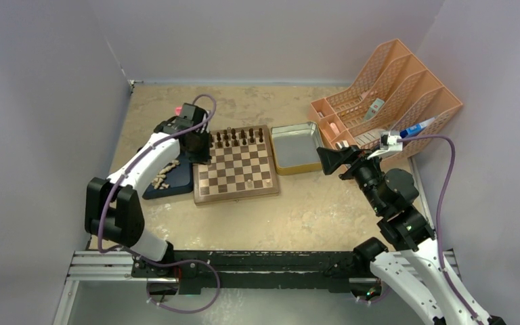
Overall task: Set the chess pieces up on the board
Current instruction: Place the chess piece on the chessboard.
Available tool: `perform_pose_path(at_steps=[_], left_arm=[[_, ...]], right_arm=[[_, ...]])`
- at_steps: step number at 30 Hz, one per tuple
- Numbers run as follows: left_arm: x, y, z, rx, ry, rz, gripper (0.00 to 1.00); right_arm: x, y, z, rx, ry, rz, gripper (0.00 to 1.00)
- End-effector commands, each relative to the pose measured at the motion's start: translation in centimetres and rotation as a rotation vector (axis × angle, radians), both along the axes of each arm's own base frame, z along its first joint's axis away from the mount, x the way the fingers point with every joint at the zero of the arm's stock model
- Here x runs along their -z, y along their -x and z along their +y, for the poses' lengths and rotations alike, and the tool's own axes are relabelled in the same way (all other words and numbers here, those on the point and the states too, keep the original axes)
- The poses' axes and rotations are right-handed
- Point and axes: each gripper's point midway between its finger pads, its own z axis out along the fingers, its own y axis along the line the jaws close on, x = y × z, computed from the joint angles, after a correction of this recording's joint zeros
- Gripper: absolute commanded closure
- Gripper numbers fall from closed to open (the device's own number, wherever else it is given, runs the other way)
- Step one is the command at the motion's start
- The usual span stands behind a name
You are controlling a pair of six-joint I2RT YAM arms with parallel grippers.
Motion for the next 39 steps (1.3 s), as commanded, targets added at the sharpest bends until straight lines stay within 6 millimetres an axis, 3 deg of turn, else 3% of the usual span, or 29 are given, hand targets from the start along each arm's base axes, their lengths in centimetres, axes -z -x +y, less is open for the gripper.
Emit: perform_pose_path(at_steps=[1,5,10,20,33,36,39], left_arm=[[1.4,-0.1,0.1,0.051,-0.066,0.035,1.00],[2.9,-0.2,0.4,0.055,-0.087,0.056,1.00],[3.6,-0.8,1.0,0.040,-0.130,0.055,1.00],[5.0,0.1,1.7,0.036,-0.167,0.096,0.99],[5.6,0.2,1.5,0.040,-0.159,0.116,0.92],[5.7,0.2,1.6,0.037,-0.164,0.116,0.88],[5.5,0.2,1.6,0.034,-0.162,0.109,0.74]], right_arm=[[-2.2,0.1,-0.2,0.010,-0.033,-0.051,0.02],[-2.3,0.1,-0.2,0.009,-0.032,-0.051,0.02],[-2.1,0.0,-0.2,0.013,-0.035,-0.049,0.02],[-2.3,0.0,-0.1,0.009,-0.035,-0.054,0.02],[-2.3,0.2,-0.3,0.011,-0.036,-0.052,0.02],[-2.3,0.2,-0.3,0.011,-0.036,-0.052,0.01],[-2.2,0.2,-0.3,0.011,-0.037,-0.050,0.02]])
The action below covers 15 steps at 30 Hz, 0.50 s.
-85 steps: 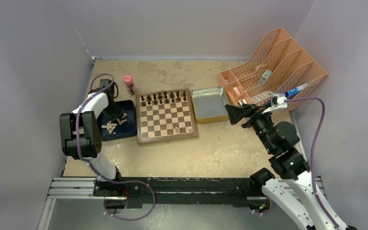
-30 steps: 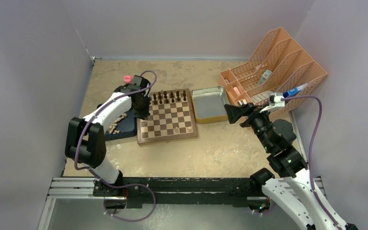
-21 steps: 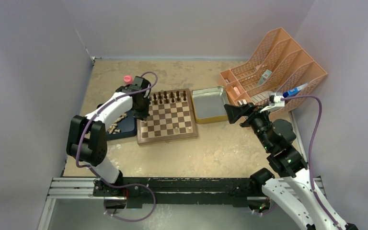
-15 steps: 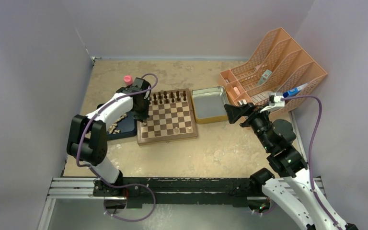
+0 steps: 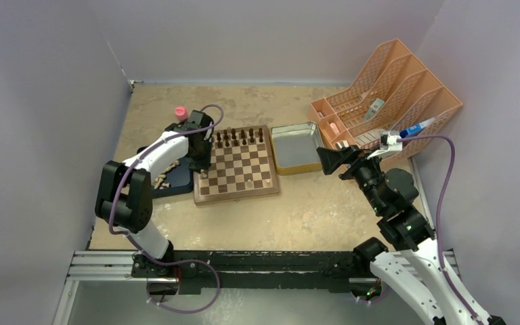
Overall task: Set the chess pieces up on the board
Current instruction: Place the chess piece on the chessboard.
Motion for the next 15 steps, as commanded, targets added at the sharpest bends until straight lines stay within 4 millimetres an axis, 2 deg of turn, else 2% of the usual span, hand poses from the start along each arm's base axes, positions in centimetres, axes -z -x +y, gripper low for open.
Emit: perform_pose_path(at_steps=[1,7,15], left_arm=[[-0.3,-0.6,0.1,0.001,-0.004,-0.035,0.71],[-1.6,-1.0,-0.2,-0.007,0.021,-0.076,0.68],[-5.2,-2.5,-0.2,-0.060,0.047,-0.205,0.69]], right_arm=[[-2.2,0.2,-0.3,0.011,-0.037,-0.053,0.02],[-1.9,0.3,-0.2,0.006,-0.044,-0.054,0.02],[-1.8,0.3,0.0,-0.004,-0.046,-0.052,0.02]])
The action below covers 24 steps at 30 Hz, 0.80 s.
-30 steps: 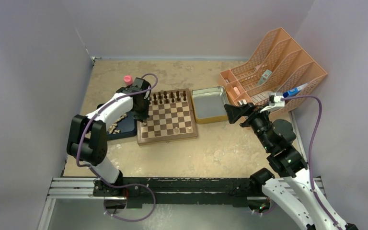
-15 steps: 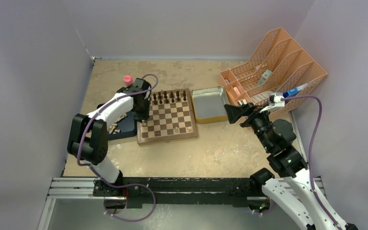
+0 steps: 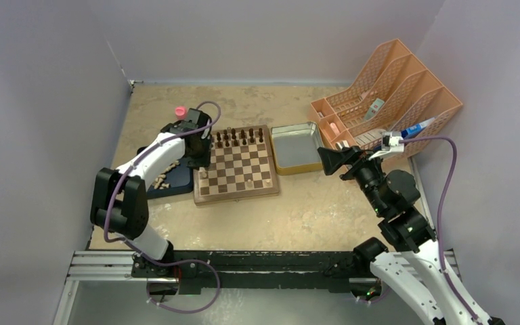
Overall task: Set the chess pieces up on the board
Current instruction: Place the chess piece on the chessboard, then pick up the chess piece from the storage box.
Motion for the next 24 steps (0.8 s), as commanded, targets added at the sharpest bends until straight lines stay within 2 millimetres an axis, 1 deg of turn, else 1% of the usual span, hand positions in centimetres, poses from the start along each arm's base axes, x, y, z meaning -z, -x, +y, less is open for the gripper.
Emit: perform_pose_path(at_steps=[1,5,8,9,12,14,16,17,18,20,22,24], left_arm=[[-4.4,-2.5,0.1,-0.074,0.031,-0.180,0.69],[-5.5,-3.3,1.2,-0.181,0.020,-0.225,0.69],[-5.8,-3.9,2.7,-0.312,0.079,-0.222,0.72],[-5.9,-4.2,4.1,-0.385,0.119,-0.222,0.72],[-6.1,-4.6,6.6,-0.528,0.235,-0.244,0.73],[-6.1,-4.6,8.2,-0.590,0.208,-0.264,0.73],[-5.8,-4.4,9.7,-0.651,0.149,-0.266,0.73],[-5.5,-4.3,10.1,-0.687,0.131,-0.259,0.73],[-5.1,-4.0,11.3,-0.744,0.116,-0.246,0.73],[-4.2,-3.6,12.8,-0.840,0.119,-0.209,0.74],[-3.2,-3.2,13.8,-0.916,0.128,-0.173,0.74],[-2.6,-3.5,14.4,-0.933,0.127,-0.168,0.74]], right_arm=[[-1.4,0.0,0.2,-0.005,-0.035,-0.042,0.02],[-1.4,-0.2,0.5,-0.013,-0.040,-0.045,0.02],[-1.4,-0.3,0.5,-0.013,-0.038,-0.042,0.02],[-1.3,-0.4,0.5,-0.012,-0.037,-0.040,0.02],[-1.1,-0.5,0.5,-0.011,-0.032,-0.036,0.02],[-1.1,-0.5,0.6,-0.011,-0.035,-0.040,0.02],[-1.1,-0.7,0.6,-0.009,-0.038,-0.047,0.02],[-1.1,-0.7,0.7,-0.010,-0.037,-0.047,0.02],[-1.1,-0.7,0.7,-0.011,-0.037,-0.047,0.02],[-1.0,-0.8,0.8,-0.012,-0.036,-0.048,0.02],[-1.0,-0.9,0.8,-0.013,-0.033,-0.048,0.02],[-1.1,-1.0,0.9,-0.015,-0.034,-0.050,0.01]])
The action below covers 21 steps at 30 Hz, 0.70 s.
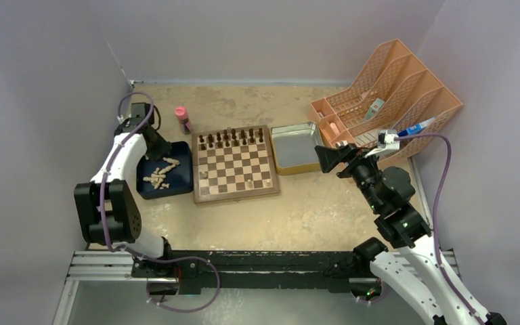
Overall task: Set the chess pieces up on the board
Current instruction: Pick up the chess piece from the storage box.
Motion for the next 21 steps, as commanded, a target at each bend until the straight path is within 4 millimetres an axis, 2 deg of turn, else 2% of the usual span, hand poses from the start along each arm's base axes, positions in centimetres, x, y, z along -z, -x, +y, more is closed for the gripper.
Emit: perform_pose_path(at_steps=[1,11,21], left_arm=[[1.6,-0.2,2.4,-0.150,0.009,0.028,0.74],[5.1,-0.8,3.4,-0.149,0.018,0.131,0.73],[4.8,-3.1,2.5,-0.165,0.110,0.042,0.69]], right_arm=[[-1.7,-0.3,0.5,-0.014,-0.033,-0.060,0.01],[-1.4,-0.4,0.5,-0.013,-0.029,-0.053,0.01],[-1.3,-0.7,0.9,-0.026,-0.032,-0.058,0.01]])
